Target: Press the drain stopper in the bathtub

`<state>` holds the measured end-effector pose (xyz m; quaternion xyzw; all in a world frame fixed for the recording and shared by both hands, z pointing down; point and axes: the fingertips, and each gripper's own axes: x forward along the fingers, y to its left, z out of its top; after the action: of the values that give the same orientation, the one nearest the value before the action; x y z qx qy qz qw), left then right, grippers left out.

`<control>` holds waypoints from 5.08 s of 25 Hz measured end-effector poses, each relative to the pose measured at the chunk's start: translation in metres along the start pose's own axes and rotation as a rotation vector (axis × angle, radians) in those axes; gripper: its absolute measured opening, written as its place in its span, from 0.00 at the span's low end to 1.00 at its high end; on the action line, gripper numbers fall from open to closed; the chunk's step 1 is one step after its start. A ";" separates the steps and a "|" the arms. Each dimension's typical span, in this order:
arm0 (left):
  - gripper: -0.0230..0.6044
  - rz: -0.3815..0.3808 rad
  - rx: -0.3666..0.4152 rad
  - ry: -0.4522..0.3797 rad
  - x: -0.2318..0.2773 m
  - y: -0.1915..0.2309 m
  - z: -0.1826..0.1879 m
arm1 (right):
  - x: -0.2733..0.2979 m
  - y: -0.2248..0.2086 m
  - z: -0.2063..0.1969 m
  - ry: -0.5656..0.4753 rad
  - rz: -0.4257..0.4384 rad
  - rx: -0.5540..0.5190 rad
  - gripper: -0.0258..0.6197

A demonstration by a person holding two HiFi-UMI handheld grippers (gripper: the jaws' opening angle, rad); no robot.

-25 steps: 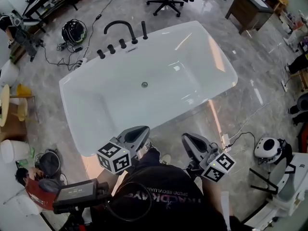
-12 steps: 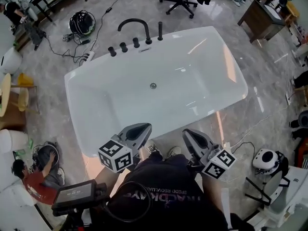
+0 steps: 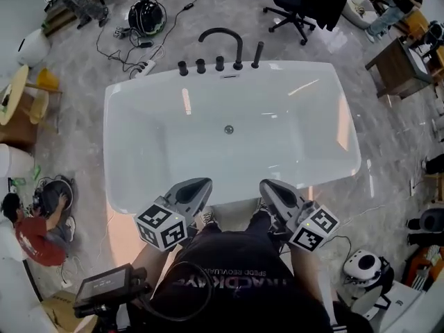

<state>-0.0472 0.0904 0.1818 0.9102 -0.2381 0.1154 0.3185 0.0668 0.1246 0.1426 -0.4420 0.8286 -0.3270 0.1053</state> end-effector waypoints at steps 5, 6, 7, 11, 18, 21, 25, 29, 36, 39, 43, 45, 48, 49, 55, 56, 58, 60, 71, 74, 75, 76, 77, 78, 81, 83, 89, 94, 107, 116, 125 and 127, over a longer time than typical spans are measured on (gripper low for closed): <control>0.05 0.087 -0.046 -0.063 0.024 0.003 0.008 | 0.006 -0.026 0.022 0.063 0.086 -0.034 0.07; 0.05 0.099 -0.059 -0.071 0.028 0.002 0.010 | 0.007 -0.031 0.028 0.074 0.098 -0.035 0.07; 0.05 0.109 -0.069 -0.078 0.033 0.000 0.011 | 0.006 -0.037 0.032 0.085 0.109 -0.037 0.07; 0.05 0.166 -0.082 -0.090 0.063 -0.011 0.001 | -0.014 -0.076 0.041 0.110 0.144 -0.039 0.07; 0.05 0.253 -0.129 -0.085 0.095 -0.012 -0.014 | -0.023 -0.133 0.041 0.173 0.168 0.001 0.07; 0.05 0.282 -0.149 -0.079 0.107 -0.010 -0.016 | -0.019 -0.151 0.043 0.200 0.180 0.014 0.07; 0.05 0.294 -0.167 -0.060 0.115 -0.007 -0.016 | -0.011 -0.164 0.047 0.229 0.183 0.015 0.07; 0.05 0.282 -0.174 -0.028 0.115 0.007 -0.023 | 0.001 -0.171 0.039 0.243 0.160 0.009 0.07; 0.05 0.257 -0.173 0.015 0.114 0.037 -0.036 | 0.015 -0.186 0.017 0.249 0.097 0.030 0.07; 0.05 0.257 -0.183 0.024 0.113 0.055 -0.040 | 0.028 -0.192 0.008 0.258 0.082 0.031 0.07; 0.05 0.259 -0.205 0.036 0.113 0.074 -0.051 | 0.043 -0.199 -0.002 0.276 0.073 0.023 0.07; 0.05 0.258 -0.210 0.042 0.115 0.083 -0.055 | 0.050 -0.205 -0.006 0.284 0.068 0.023 0.07; 0.05 0.262 -0.218 0.042 0.122 0.100 -0.062 | 0.064 -0.219 -0.014 0.301 0.064 0.022 0.07; 0.05 0.264 -0.221 0.040 0.125 0.107 -0.063 | 0.069 -0.224 -0.017 0.307 0.064 0.021 0.07; 0.05 0.277 -0.232 0.024 0.134 0.132 -0.073 | 0.090 -0.245 -0.028 0.334 0.064 -0.001 0.07; 0.05 0.278 -0.234 0.020 0.134 0.134 -0.075 | 0.093 -0.247 -0.030 0.339 0.064 -0.006 0.07; 0.05 0.278 -0.234 0.015 0.136 0.141 -0.080 | 0.102 -0.252 -0.034 0.350 0.063 -0.020 0.07; 0.05 0.276 -0.229 0.011 0.140 0.149 -0.084 | 0.113 -0.258 -0.040 0.364 0.060 -0.042 0.07; 0.05 0.283 -0.201 0.008 0.158 0.193 -0.119 | 0.174 -0.324 -0.089 0.496 0.004 -0.145 0.07; 0.05 0.287 -0.195 -0.003 0.152 0.204 -0.131 | 0.188 -0.335 -0.112 0.532 0.000 -0.169 0.07; 0.05 0.287 -0.191 -0.008 0.148 0.209 -0.135 | 0.194 -0.339 -0.120 0.540 -0.005 -0.175 0.07; 0.05 0.287 -0.186 -0.014 0.145 0.214 -0.139 | 0.201 -0.344 -0.129 0.546 -0.010 -0.176 0.07; 0.05 0.288 -0.182 -0.023 0.142 0.218 -0.143 | 0.207 -0.350 -0.136 0.550 -0.016 -0.173 0.07; 0.05 0.288 -0.177 -0.033 0.139 0.219 -0.146 | 0.212 -0.356 -0.142 0.551 -0.022 -0.167 0.07; 0.05 0.277 -0.152 -0.064 0.136 0.212 -0.149 | 0.216 -0.375 -0.156 0.559 -0.049 -0.142 0.07; 0.05 0.261 -0.137 -0.074 0.138 0.212 -0.152 | 0.221 -0.391 -0.168 0.573 -0.075 -0.133 0.07; 0.05 0.222 -0.130 -0.090 0.144 0.238 -0.166 | 0.251 -0.436 -0.208 0.601 -0.140 -0.092 0.07; 0.05 0.223 -0.136 -0.112 0.142 0.230 -0.171 | 0.251 -0.463 -0.224 0.619 -0.189 -0.078 0.07; 0.05 0.231 -0.157 -0.141 0.129 0.258 -0.187 | 0.297 -0.531 -0.306 0.747 -0.279 -0.060 0.07; 0.05 0.235 -0.222 -0.122 0.133 0.269 -0.201 | 0.327 -0.592 -0.357 0.814 -0.349 -0.075 0.07; 0.05 0.219 -0.209 -0.052 0.138 0.268 -0.206 | 0.337 -0.635 -0.390 0.862 -0.388 -0.073 0.07; 0.05 0.217 -0.213 -0.038 0.139 0.273 -0.211 | 0.343 -0.643 -0.401 0.869 -0.392 -0.062 0.07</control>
<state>-0.0785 -0.0127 0.5376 0.8422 -0.3522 0.1059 0.3942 0.1061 -0.2246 0.8970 -0.4153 0.7063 -0.4705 -0.3276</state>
